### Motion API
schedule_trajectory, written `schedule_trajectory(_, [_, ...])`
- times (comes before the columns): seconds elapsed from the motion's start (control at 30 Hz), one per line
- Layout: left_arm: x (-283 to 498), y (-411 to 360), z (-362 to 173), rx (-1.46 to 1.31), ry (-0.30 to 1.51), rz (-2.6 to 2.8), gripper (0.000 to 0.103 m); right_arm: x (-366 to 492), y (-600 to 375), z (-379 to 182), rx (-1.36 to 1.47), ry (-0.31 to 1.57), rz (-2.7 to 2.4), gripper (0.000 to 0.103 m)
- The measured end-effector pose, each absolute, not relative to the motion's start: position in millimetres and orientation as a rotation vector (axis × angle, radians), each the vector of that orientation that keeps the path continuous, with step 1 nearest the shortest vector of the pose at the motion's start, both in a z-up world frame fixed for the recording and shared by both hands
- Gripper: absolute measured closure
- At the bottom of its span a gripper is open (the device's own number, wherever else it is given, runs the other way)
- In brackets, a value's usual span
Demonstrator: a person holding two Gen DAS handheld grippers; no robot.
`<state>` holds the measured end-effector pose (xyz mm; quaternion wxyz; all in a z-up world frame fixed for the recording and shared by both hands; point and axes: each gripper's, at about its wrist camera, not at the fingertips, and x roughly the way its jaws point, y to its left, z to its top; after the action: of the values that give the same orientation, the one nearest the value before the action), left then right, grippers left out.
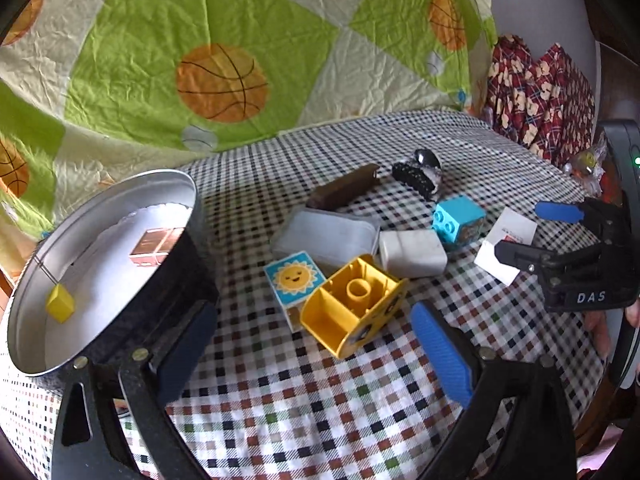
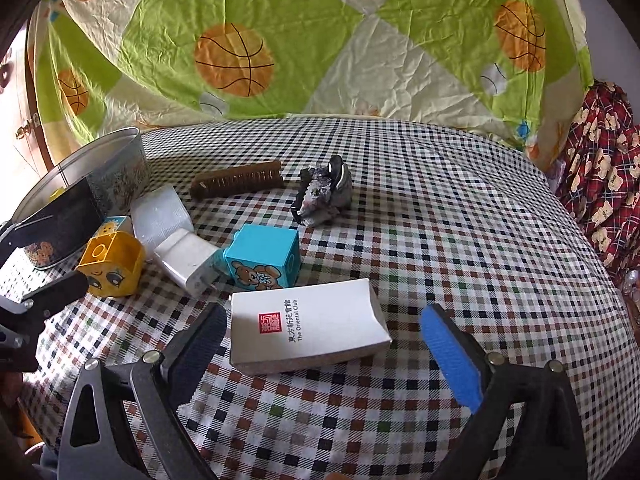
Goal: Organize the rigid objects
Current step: 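Grasp the white box with the right gripper while the left gripper moves to the yellow brick, then grasp the large yellow brick with eyes with the left gripper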
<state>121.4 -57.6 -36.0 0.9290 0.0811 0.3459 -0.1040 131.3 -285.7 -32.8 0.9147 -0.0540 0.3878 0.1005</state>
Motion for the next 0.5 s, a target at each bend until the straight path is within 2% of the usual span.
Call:
schedule_trajectory(0.27, [126.2, -58.0, -41.3, 0.126, 0.743, -0.238, 0.006, 144.9, -278.5, -43.9, -0.135, 0.886, 0.211, 0.004])
schedule_trajectory(0.3, [126.5, -58.2, -42.0, 0.124, 0.747, -0.244, 0.009, 145.5, -279.9, -43.2, -0.121, 0.884, 0.216, 0.007])
schedule_trajectory(0.37, [127.8, -58.7, -44.7, 0.117, 0.763, -0.256, 0.014, 145.4, -284.3, -42.2, -0.089, 0.874, 0.224, 0.023])
schedule_trajectory(0.43, [128.3, -59.7, -47.6, 0.114, 0.776, -0.26, 0.02, 144.2, -285.6, -40.8, -0.079, 0.864, 0.23, 0.023])
schedule_trajectory(0.5, [128.1, -59.6, -47.9, 0.115, 0.776, -0.258, 0.02, 141.1, -283.0, -38.8, -0.095, 0.843, 0.227, 0.023])
